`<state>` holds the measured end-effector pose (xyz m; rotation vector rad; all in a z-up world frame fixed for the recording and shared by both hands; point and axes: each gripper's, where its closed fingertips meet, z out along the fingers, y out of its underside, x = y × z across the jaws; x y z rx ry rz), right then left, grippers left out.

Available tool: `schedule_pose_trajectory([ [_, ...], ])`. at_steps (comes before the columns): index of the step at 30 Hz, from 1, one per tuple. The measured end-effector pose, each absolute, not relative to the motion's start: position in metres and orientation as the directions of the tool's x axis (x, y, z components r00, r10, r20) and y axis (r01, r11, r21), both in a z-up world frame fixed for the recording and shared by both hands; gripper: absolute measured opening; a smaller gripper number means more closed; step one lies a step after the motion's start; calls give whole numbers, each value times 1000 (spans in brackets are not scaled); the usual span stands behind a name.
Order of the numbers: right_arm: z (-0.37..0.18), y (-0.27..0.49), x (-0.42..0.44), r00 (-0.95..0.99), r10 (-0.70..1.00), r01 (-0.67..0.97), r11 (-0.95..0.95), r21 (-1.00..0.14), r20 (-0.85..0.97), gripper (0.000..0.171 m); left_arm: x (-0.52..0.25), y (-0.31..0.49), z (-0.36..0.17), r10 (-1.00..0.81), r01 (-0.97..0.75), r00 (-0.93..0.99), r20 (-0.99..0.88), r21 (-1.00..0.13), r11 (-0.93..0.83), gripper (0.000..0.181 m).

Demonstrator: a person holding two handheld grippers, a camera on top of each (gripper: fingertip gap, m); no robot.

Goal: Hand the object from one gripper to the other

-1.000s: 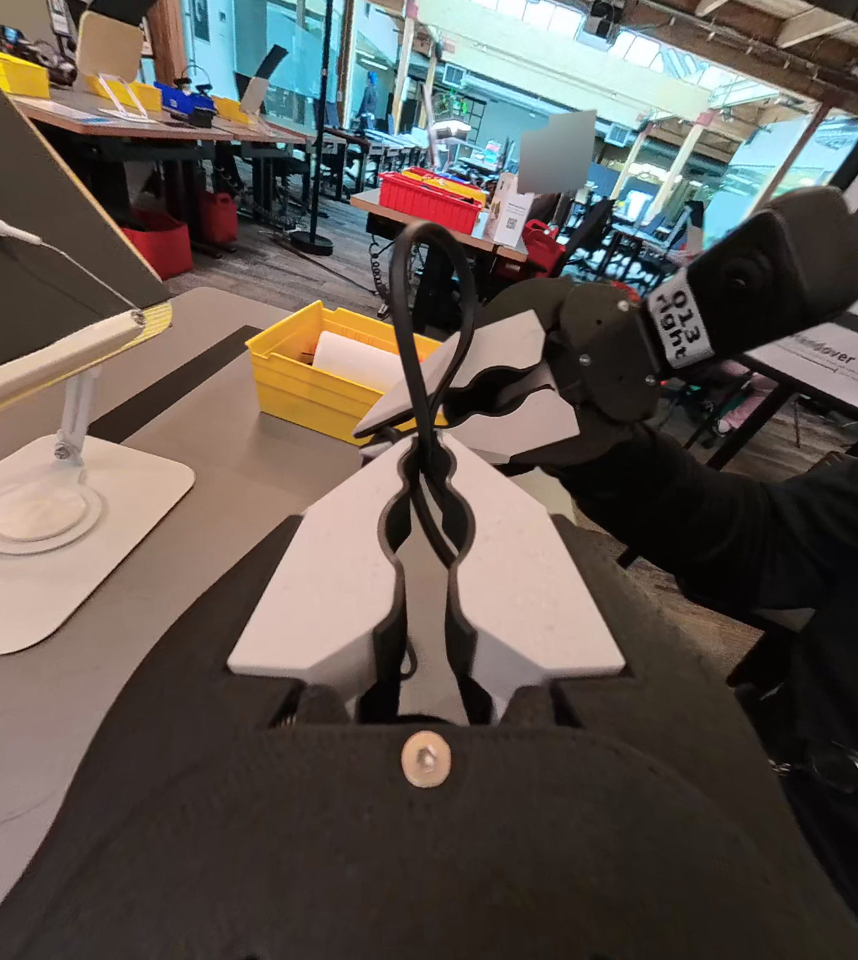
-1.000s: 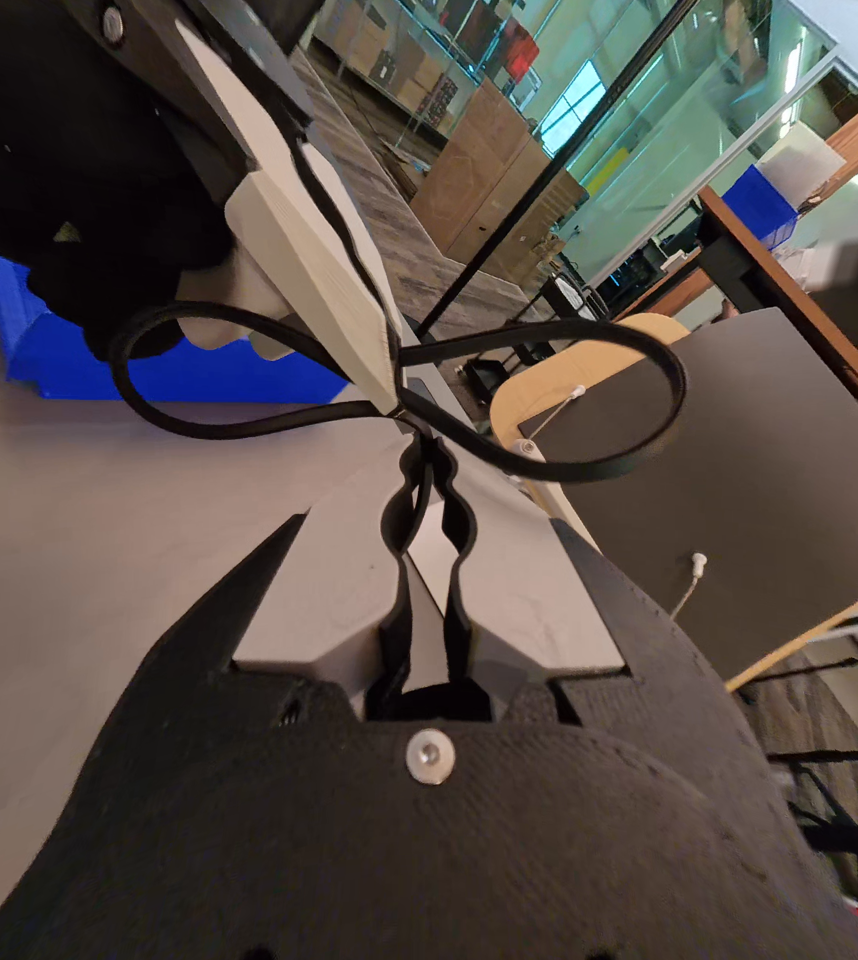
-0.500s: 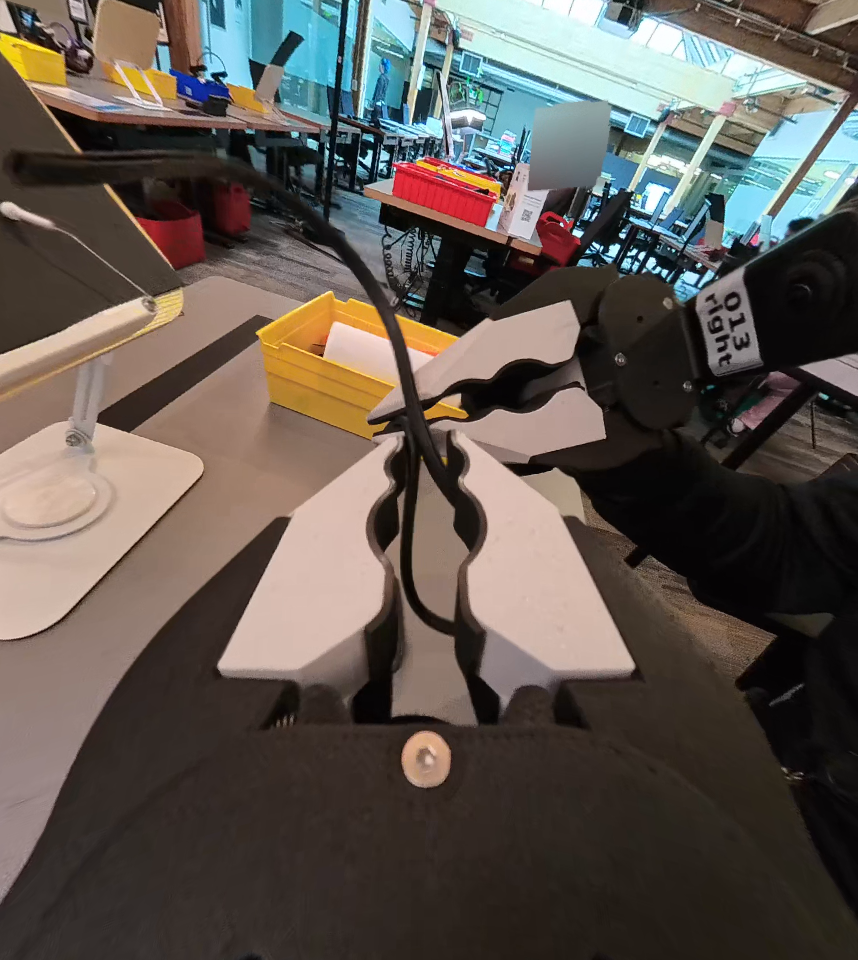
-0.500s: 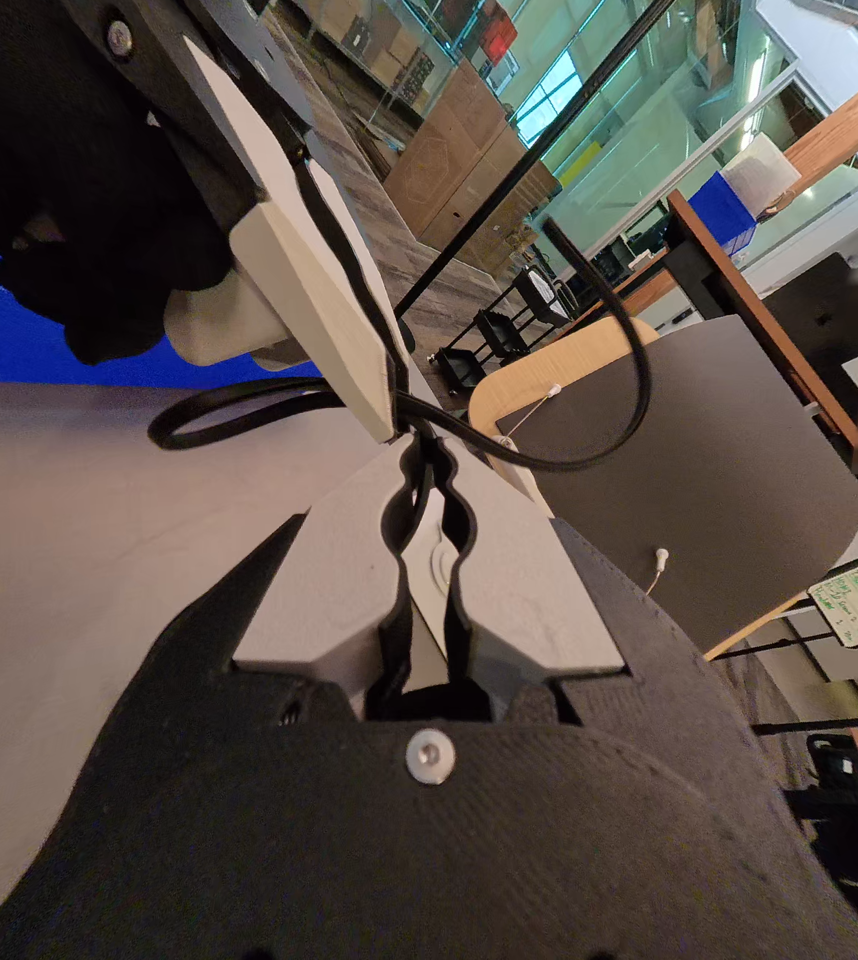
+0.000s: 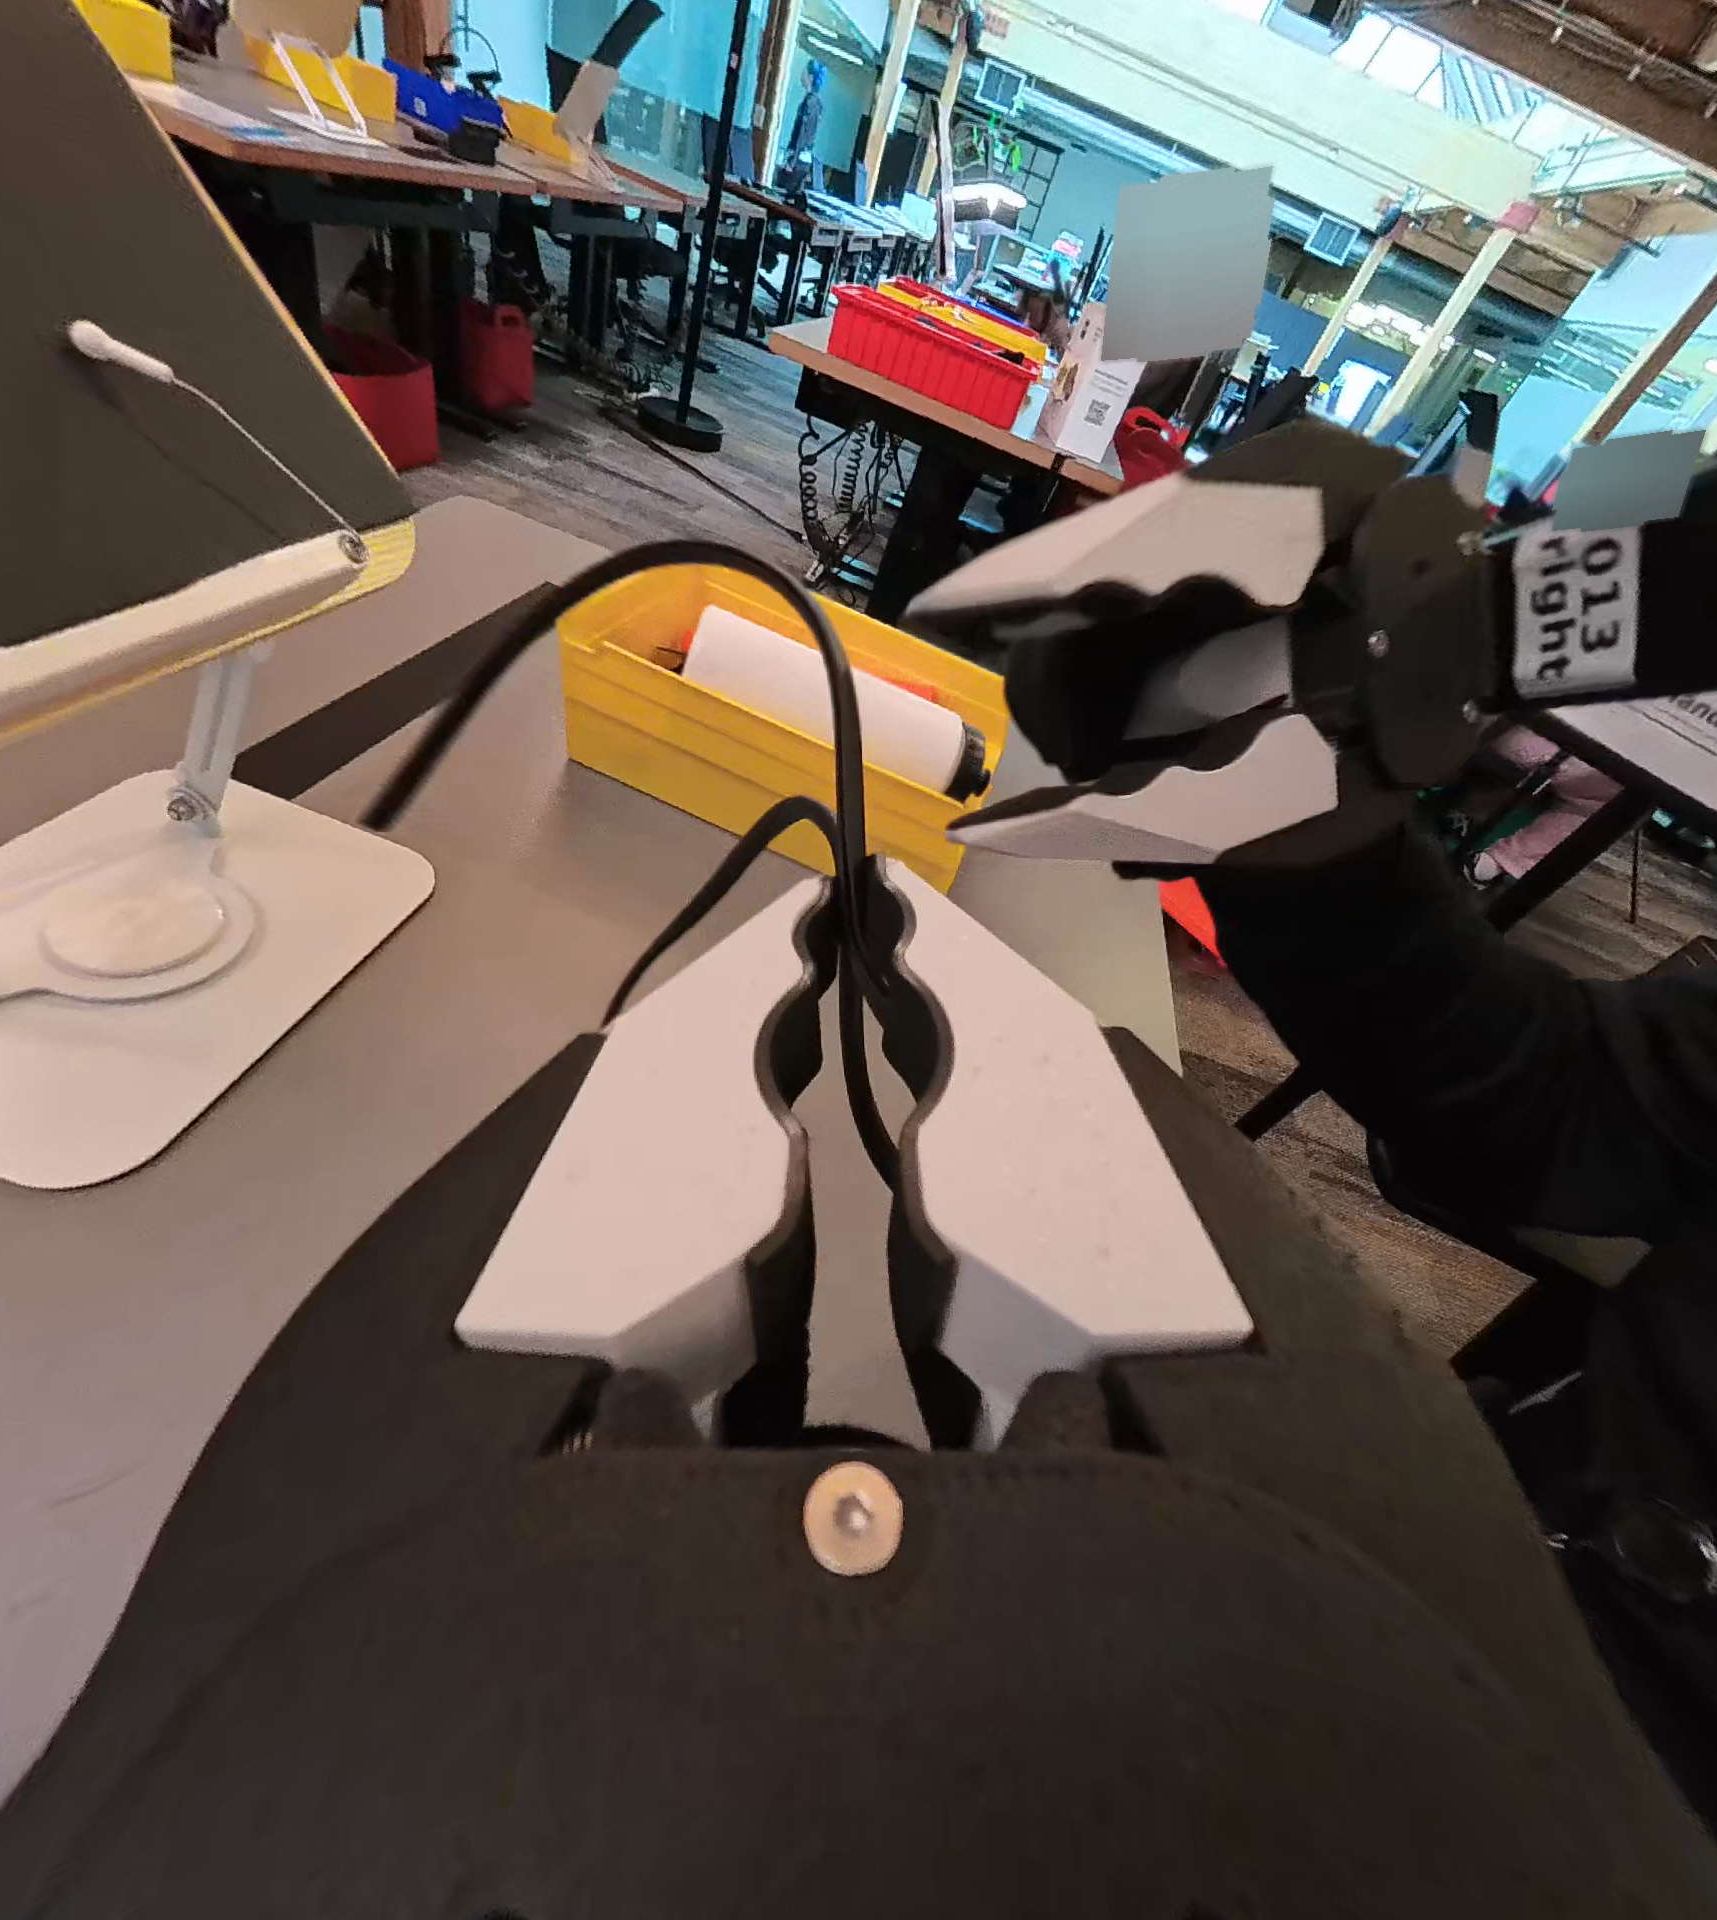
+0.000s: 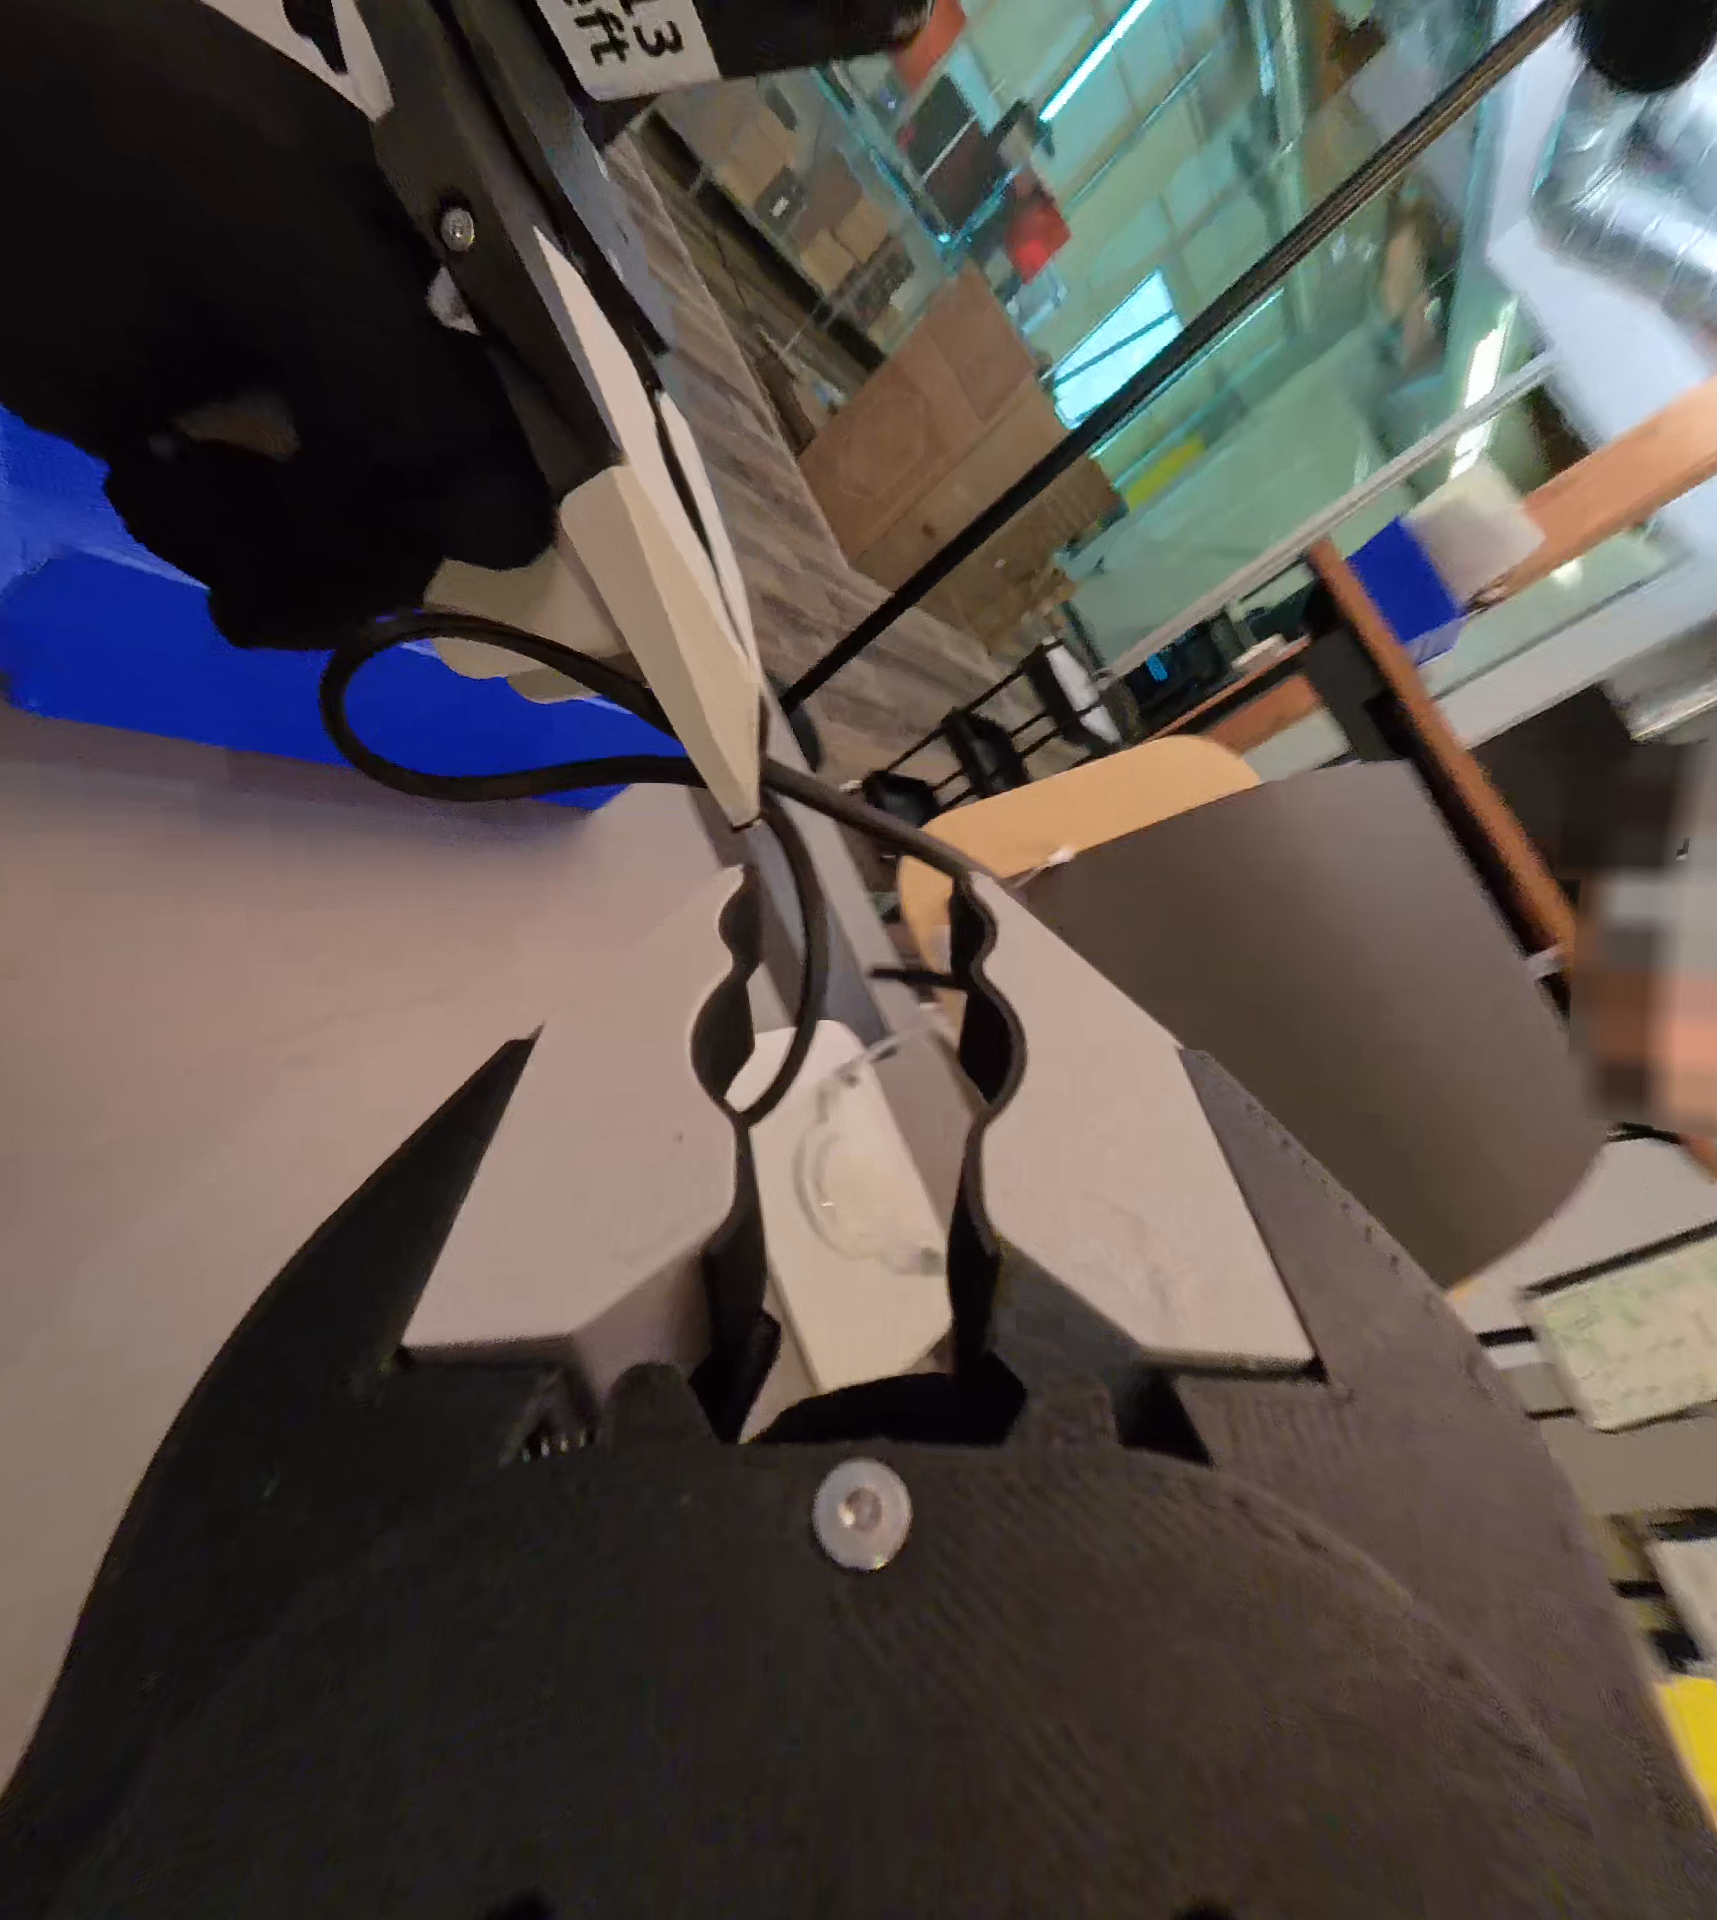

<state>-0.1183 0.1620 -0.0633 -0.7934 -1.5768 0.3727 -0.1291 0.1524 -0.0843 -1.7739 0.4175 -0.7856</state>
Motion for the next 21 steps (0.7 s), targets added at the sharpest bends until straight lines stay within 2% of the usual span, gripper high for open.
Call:
schedule_pose_trajectory([
  [3,-58,159,-118,18,496,306,824,-477,868,66,-123,148,-88,-641,75,696,324,-921,-383,2],
  [5,-64,151,-123,-5,406,316,868,-384,914,67,-116,146,-90,-649,57,688,325,-916,-397,2],
  [9,-81,157,-131,-44,312,386,881,-272,949,40,-110,143,-92,-654,29,686,317,-911,-411,2],
  [11,-83,161,-130,-48,298,404,879,-254,953,18,-110,142,-93,-659,25,679,323,-908,-419,2],
  [13,-86,161,-130,-65,308,407,876,-257,949,7,-110,141,-92,-663,30,674,326,-908,-417,1],
  [16,-87,161,-129,-67,340,407,868,-286,938,2,-110,141,-90,-670,33,667,325,-912,-410,1],
  [18,-84,160,-129,-48,422,385,844,-373,905,1,-110,141,-83,-686,45,662,301,-930,-365,3],
  [21,-73,167,-125,16,608,341,743,-576,794,1,-117,140,-52,-717,141,648,259,-965,-221,20],
])
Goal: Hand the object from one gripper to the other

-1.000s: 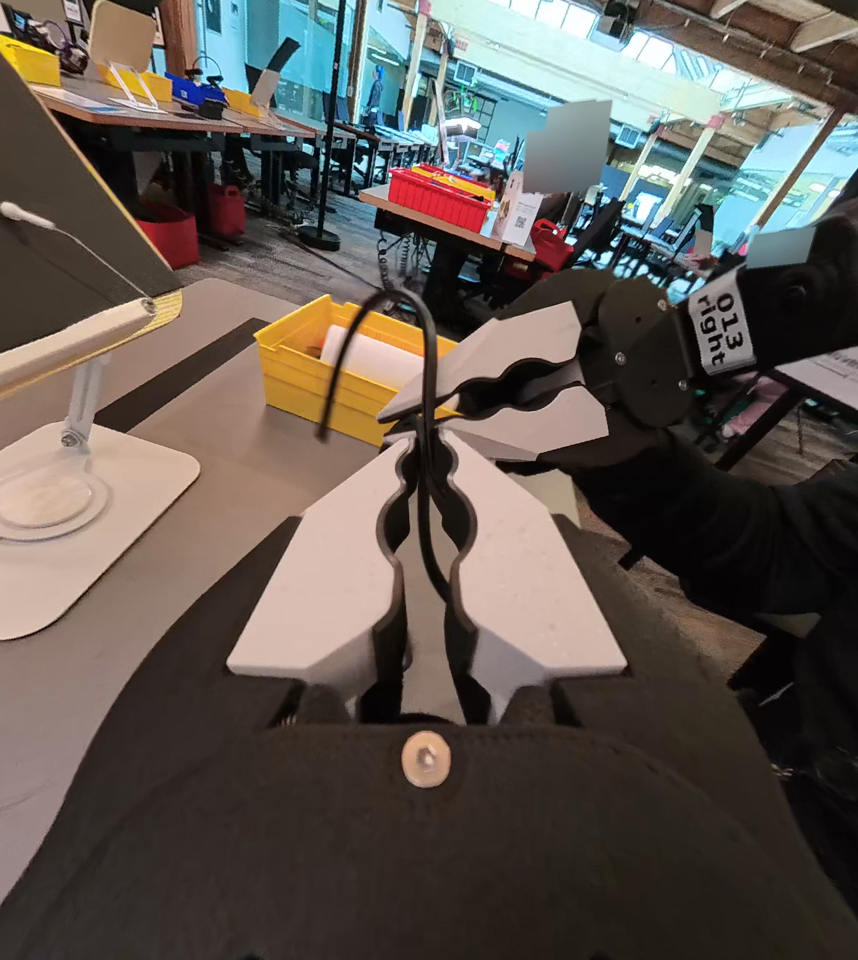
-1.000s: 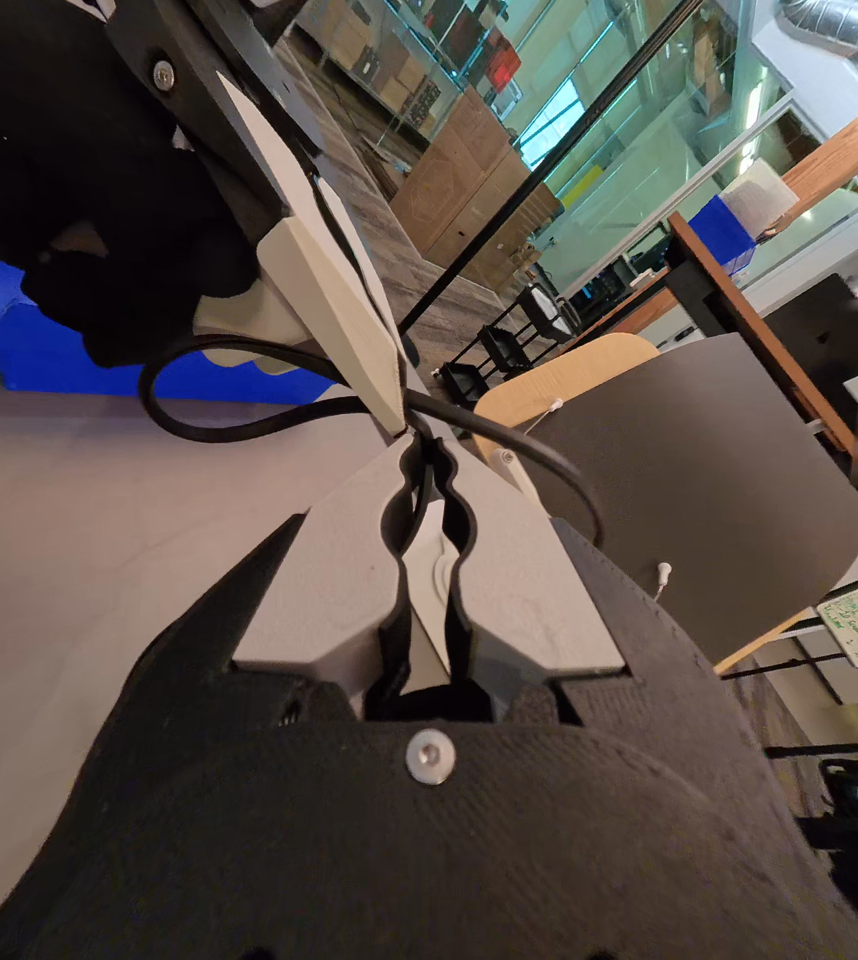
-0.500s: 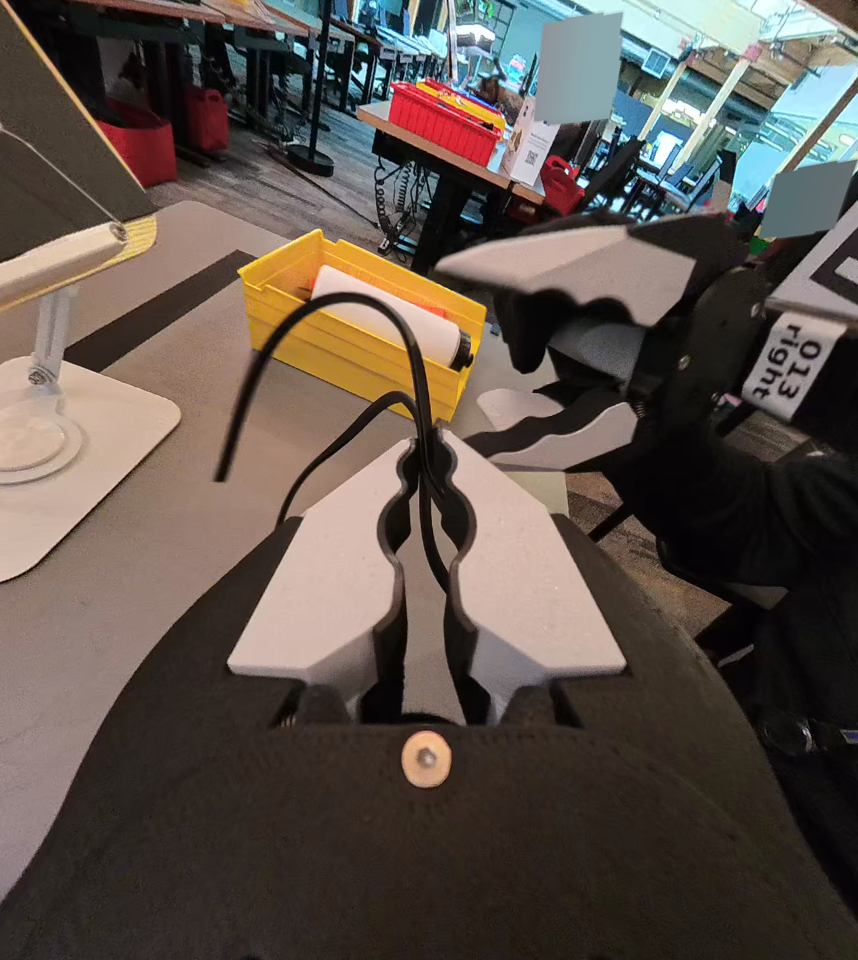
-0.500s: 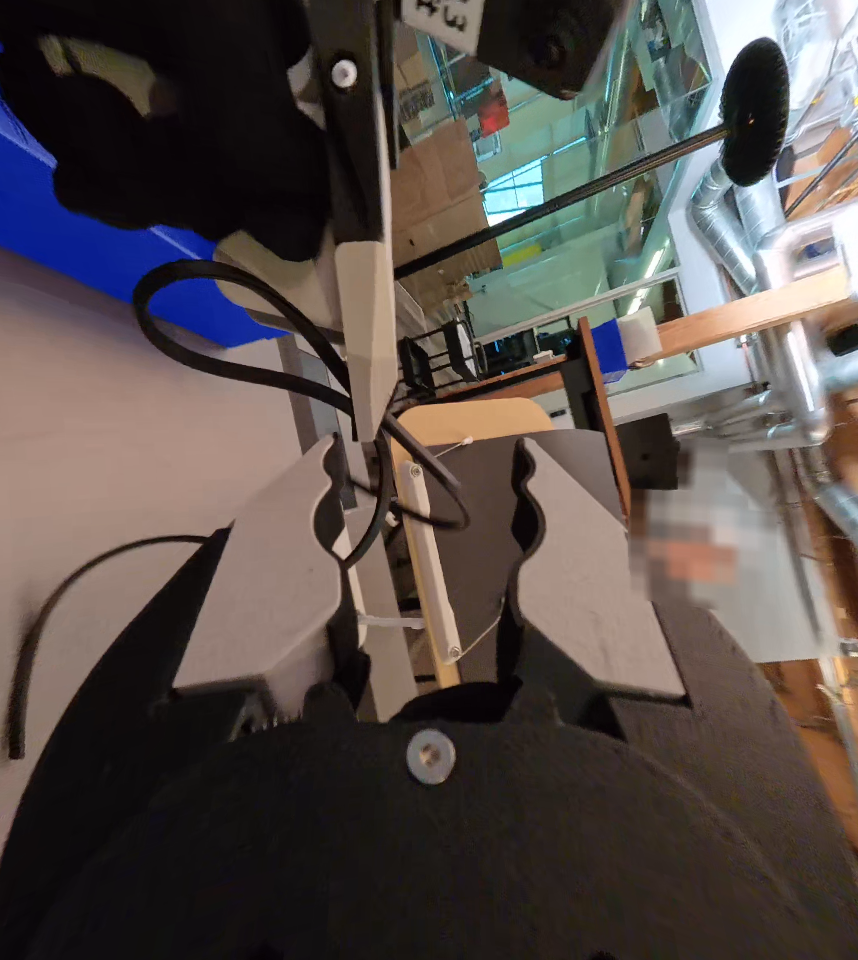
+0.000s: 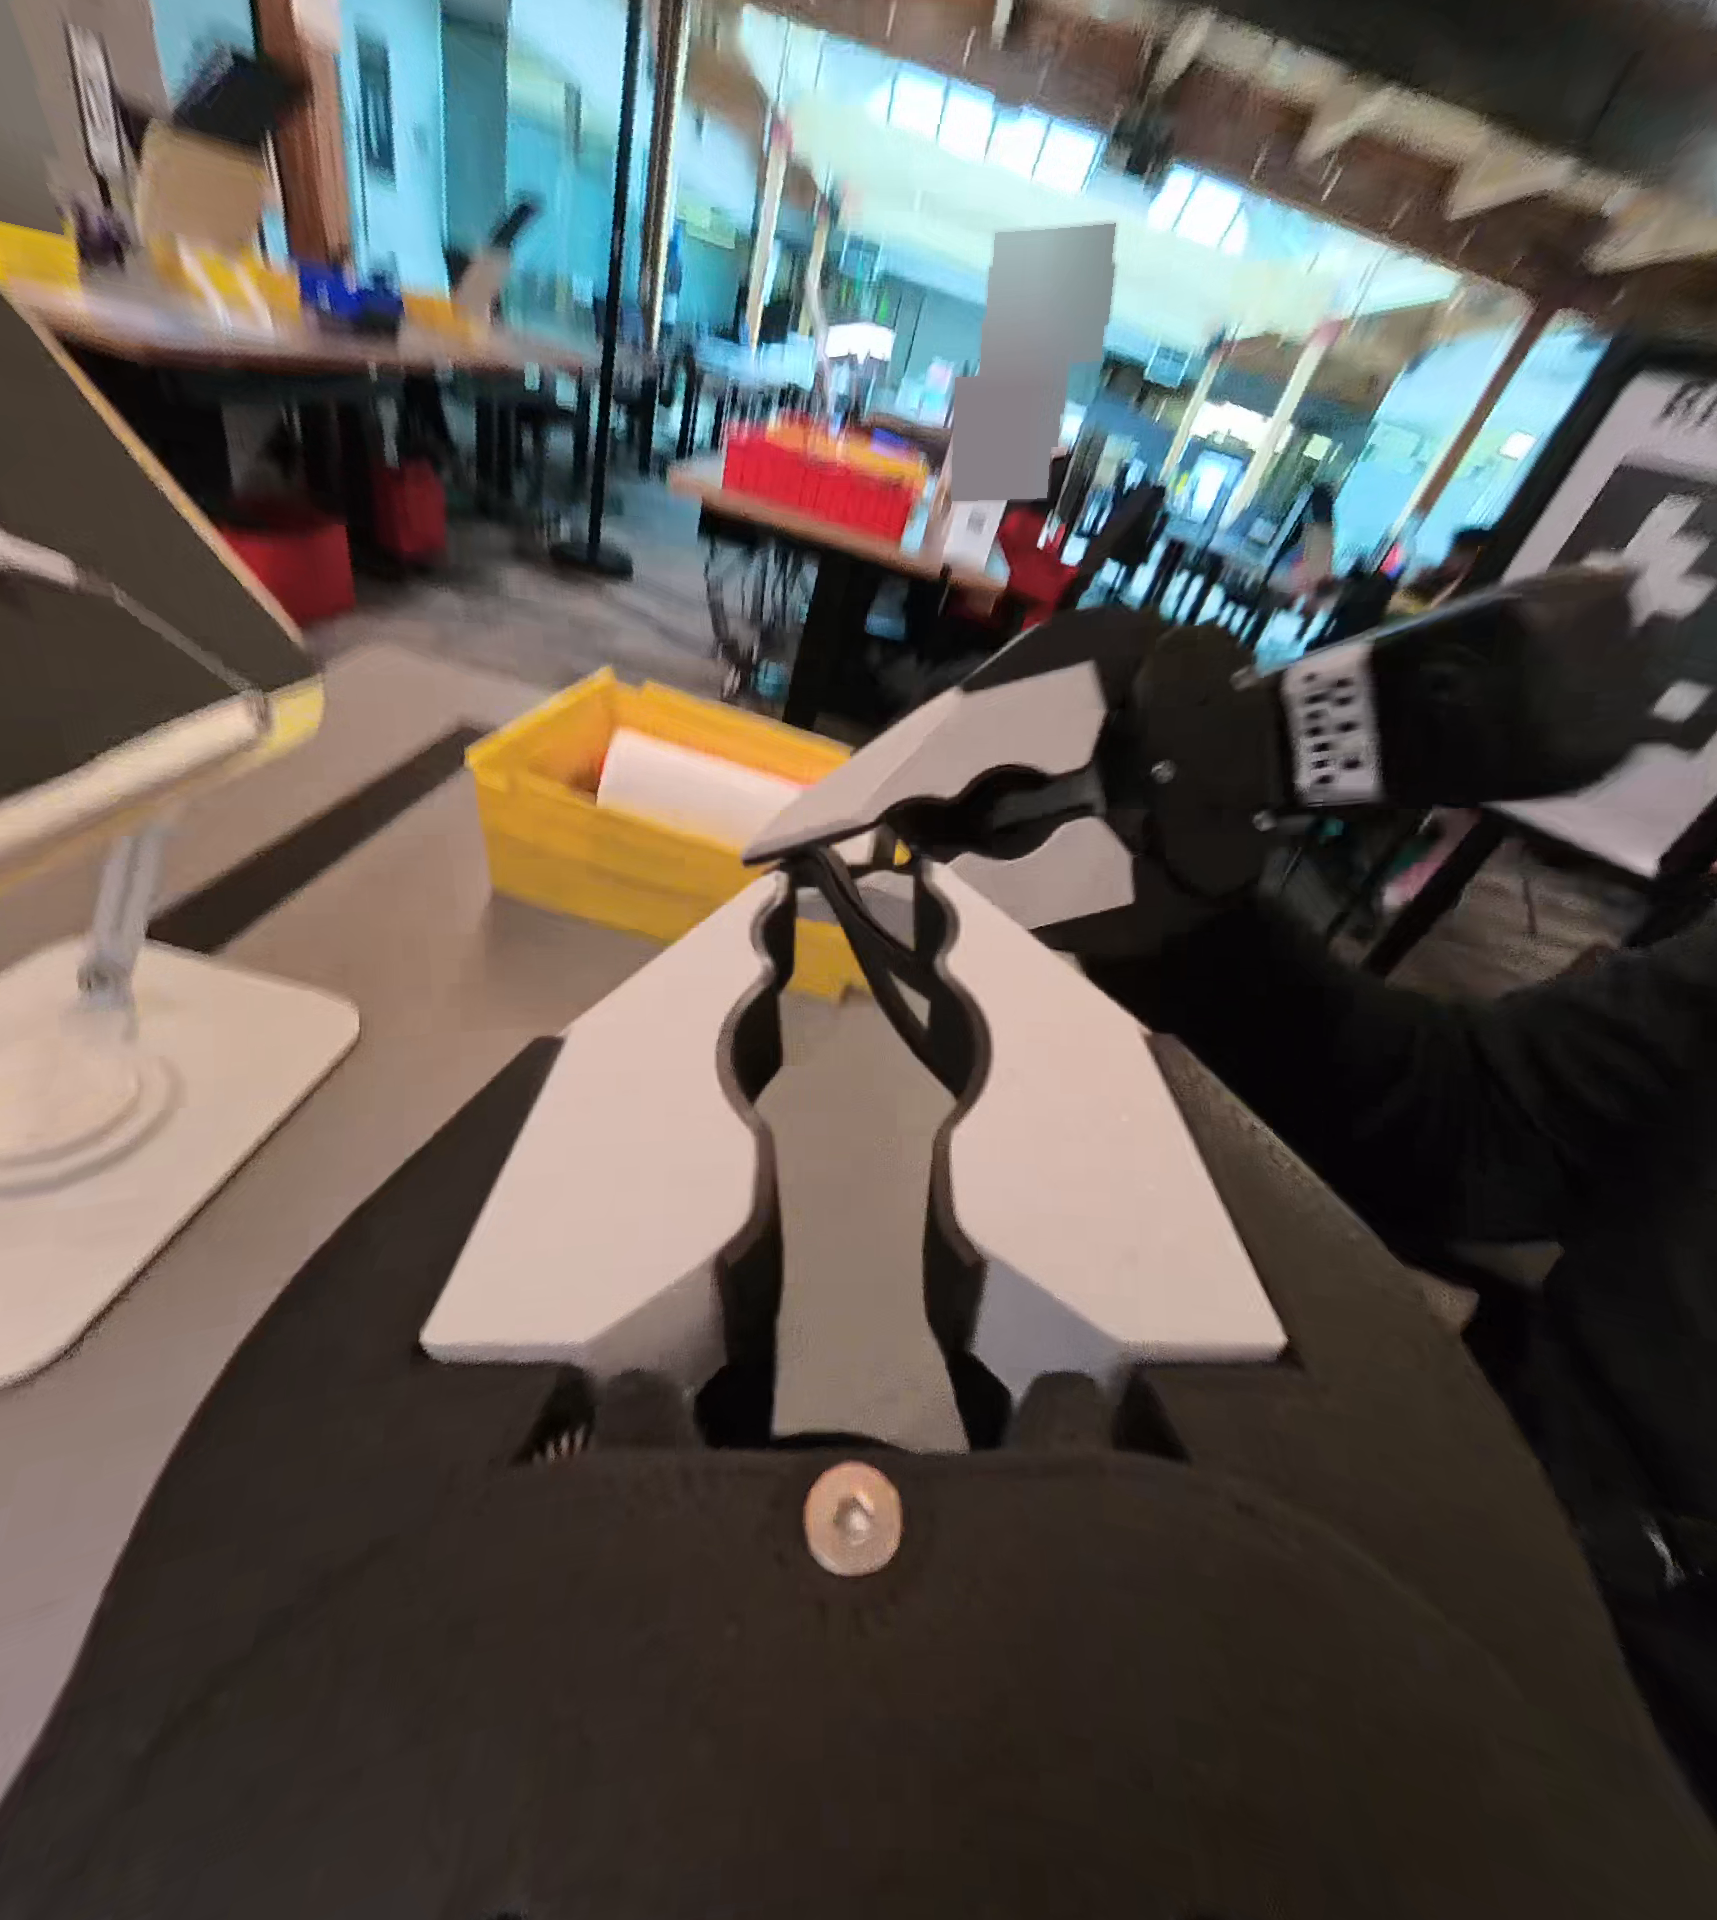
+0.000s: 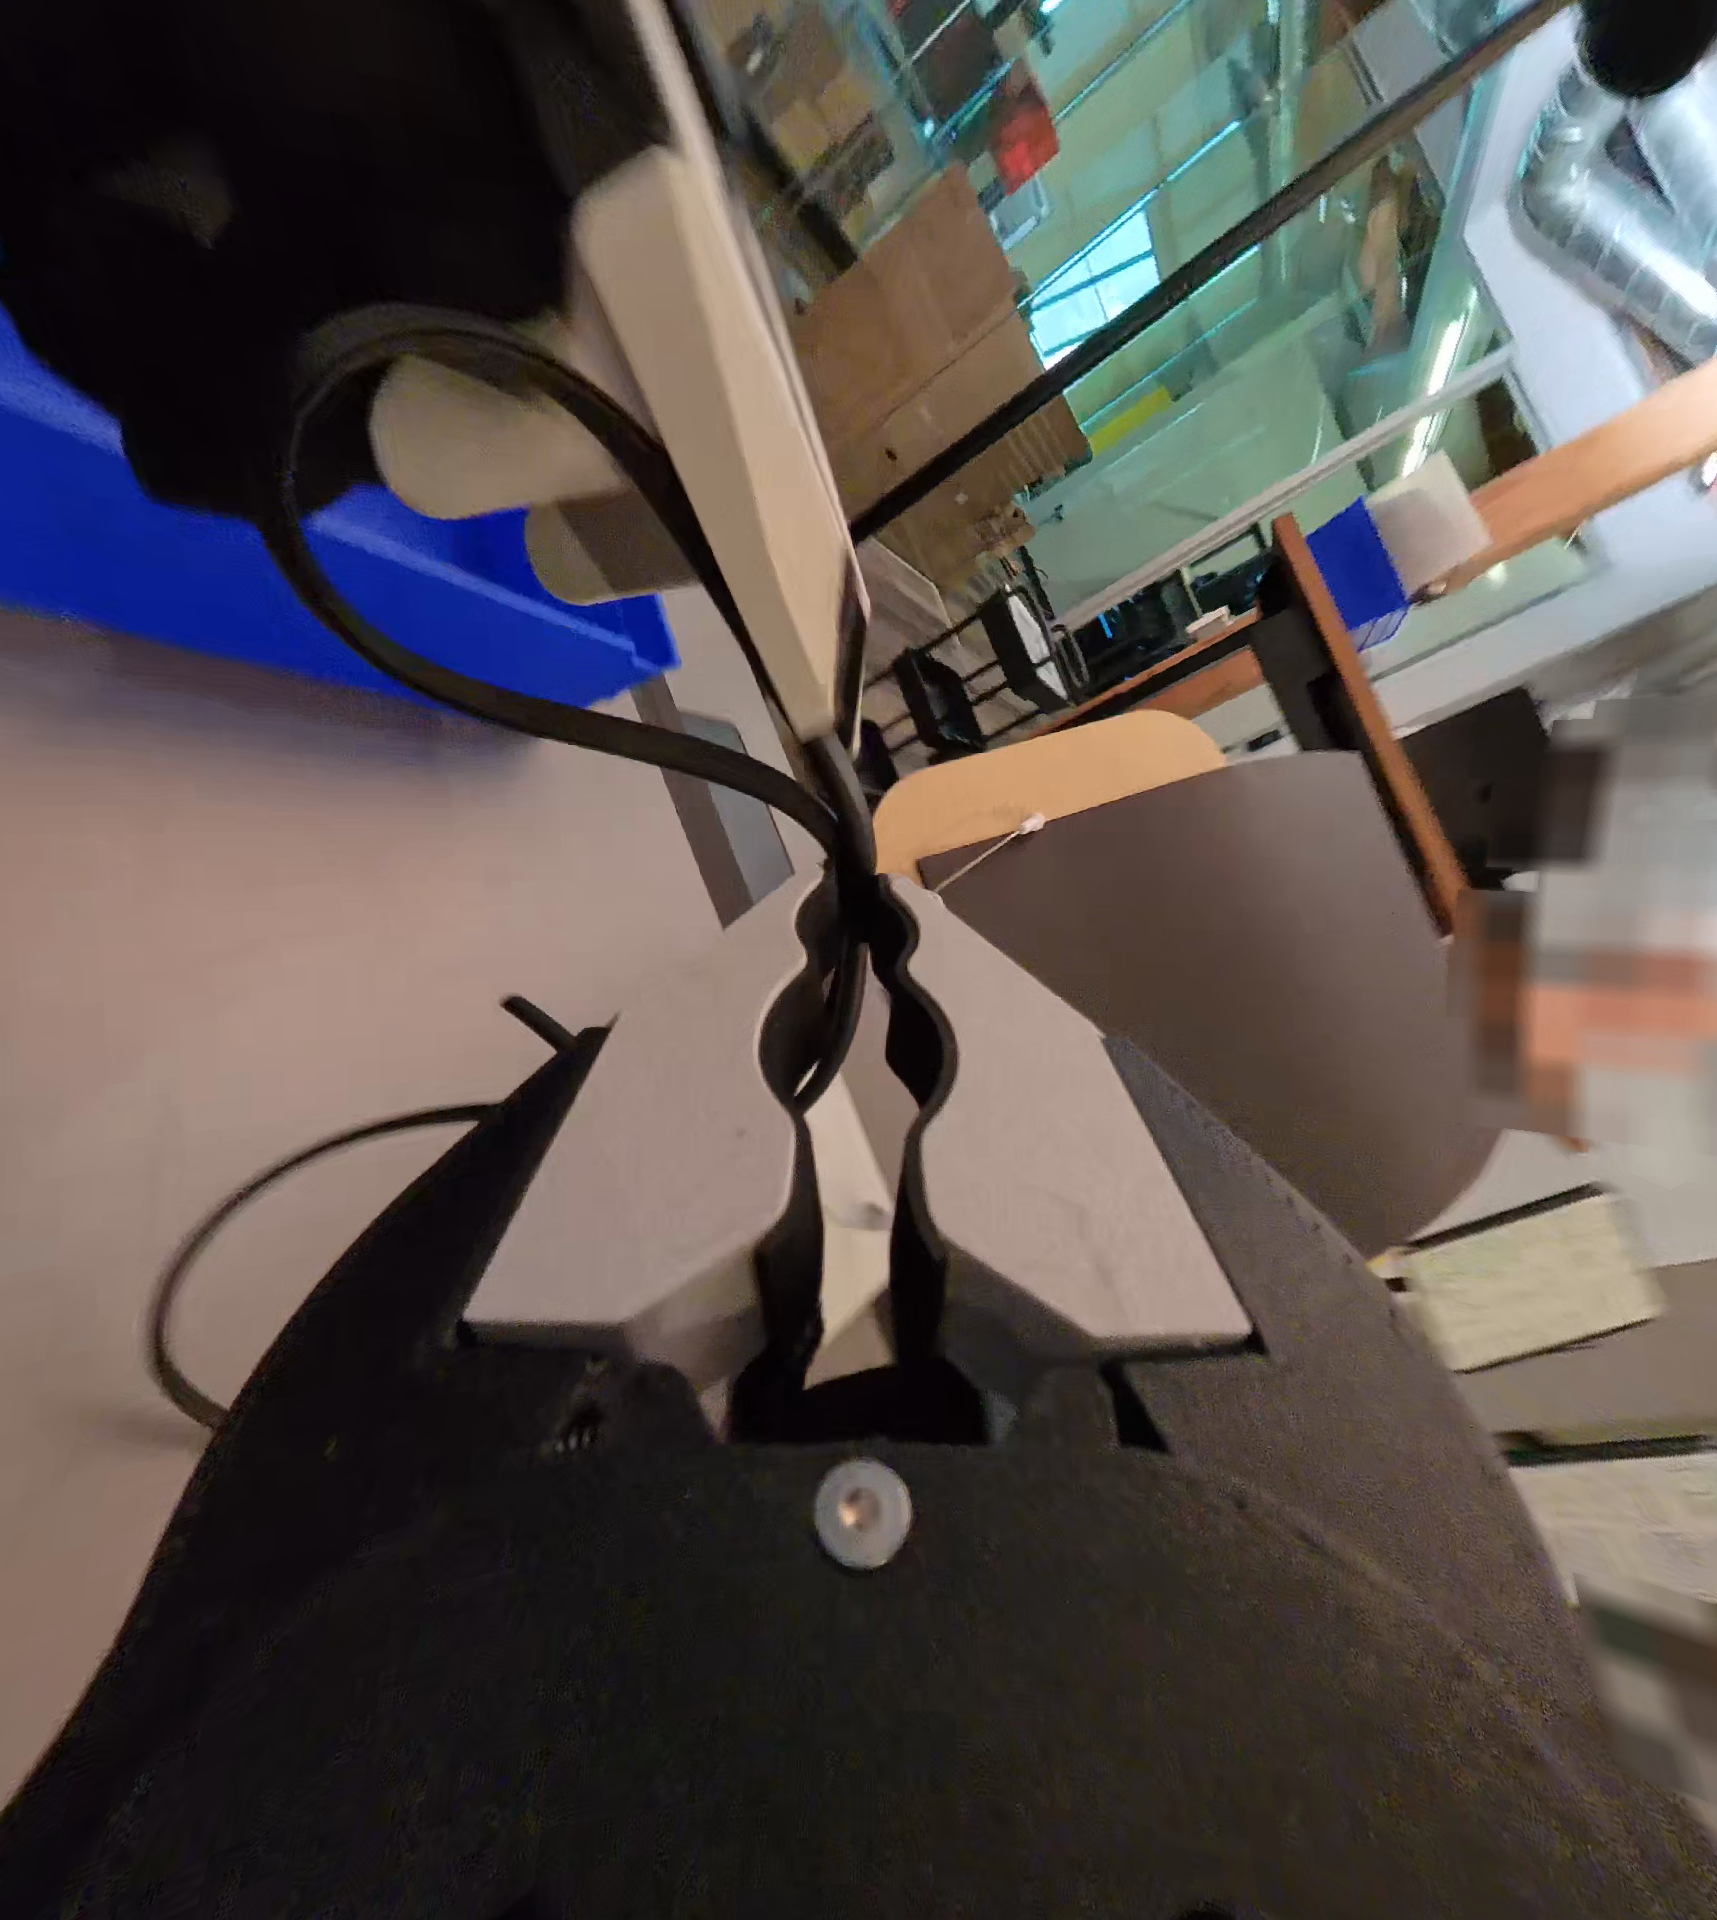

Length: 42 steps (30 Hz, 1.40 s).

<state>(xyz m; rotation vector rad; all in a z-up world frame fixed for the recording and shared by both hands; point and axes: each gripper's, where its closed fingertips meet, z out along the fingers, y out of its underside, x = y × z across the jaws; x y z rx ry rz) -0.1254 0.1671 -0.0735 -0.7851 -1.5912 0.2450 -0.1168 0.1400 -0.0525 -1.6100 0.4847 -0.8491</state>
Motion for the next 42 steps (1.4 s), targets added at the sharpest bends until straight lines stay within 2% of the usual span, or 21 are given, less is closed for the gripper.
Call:
schedule_pose_trajectory([
  [3,-57,176,-117,83,767,254,601,-758,636,1,-133,137,-33,-731,231,634,254,-964,-134,33],
  [7,-32,189,-104,169,868,142,447,-883,467,2,-142,137,-42,-759,304,558,335,-934,-189,38],
  [11,-7,195,-88,216,909,19,360,-933,355,2,-123,146,-84,-752,215,529,393,-919,-330,52],
  [15,14,195,-75,251,914,-46,342,-939,320,2,-87,147,-143,-740,15,525,421,-874,-486,77],
  [17,21,193,-71,261,912,-75,346,-935,316,1,-67,145,-162,-745,-21,492,451,-849,-528,83],
  [23,28,188,-69,264,915,-107,342,-934,305,3,-16,151,-186,-731,59,425,534,-822,-566,71],
  [26,28,185,-70,259,915,-110,346,-932,310,3,-6,154,-185,-731,125,424,535,-834,-538,51],
  [28,29,184,-70,258,917,-117,343,-932,304,2,-8,159,-185,-716,161,445,538,-835,-527,46],
  [29,29,182,-71,251,919,-120,341,-932,304,3,-9,160,-185,-713,160,460,529,-840,-519,40],
  [31,29,180,-71,248,921,-123,338,-933,301,2,-12,160,-179,-736,163,476,481,-871,-464,1],
  [39,34,186,-62,237,935,-136,303,-943,266,2,-52,165,-172,-735,-73,640,223,-935,-347,0],
  [42,24,196,-61,242,921,-60,327,-943,304,2,-64,154,-163,-768,-288,639,39,-914,-286,0],
])
